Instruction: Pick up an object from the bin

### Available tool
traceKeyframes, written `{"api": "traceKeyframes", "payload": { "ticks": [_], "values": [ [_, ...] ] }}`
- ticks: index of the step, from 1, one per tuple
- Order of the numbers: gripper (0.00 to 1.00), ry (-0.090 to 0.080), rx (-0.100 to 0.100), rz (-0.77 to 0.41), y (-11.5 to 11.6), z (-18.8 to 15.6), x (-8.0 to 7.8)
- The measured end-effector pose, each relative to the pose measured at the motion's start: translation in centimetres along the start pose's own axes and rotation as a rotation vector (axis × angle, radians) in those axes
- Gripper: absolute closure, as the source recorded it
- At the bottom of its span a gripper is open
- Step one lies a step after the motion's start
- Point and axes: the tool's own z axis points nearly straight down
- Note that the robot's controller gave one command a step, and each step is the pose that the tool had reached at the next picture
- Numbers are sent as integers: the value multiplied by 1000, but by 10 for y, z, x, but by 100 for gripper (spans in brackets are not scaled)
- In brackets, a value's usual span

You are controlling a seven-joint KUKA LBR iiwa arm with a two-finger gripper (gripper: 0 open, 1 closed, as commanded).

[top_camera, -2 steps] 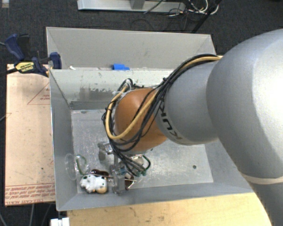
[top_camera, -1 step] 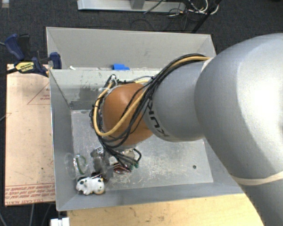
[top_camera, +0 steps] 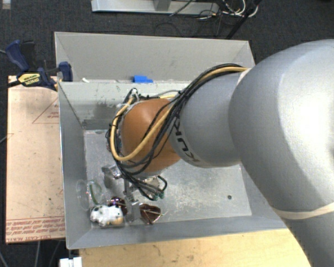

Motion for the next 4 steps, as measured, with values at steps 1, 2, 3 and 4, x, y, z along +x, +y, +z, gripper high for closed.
{"api": "traceKeyframes", "payload": {
  "ticks": [1,2,3,4],
  "values": [
    [100,-1,0,0,0,0,0],
    [0,0,0,0,0,0,0],
    [0,0,0,0,0,0,0],
    [100,3,0,-386,-18,0,32]
  ]
}}
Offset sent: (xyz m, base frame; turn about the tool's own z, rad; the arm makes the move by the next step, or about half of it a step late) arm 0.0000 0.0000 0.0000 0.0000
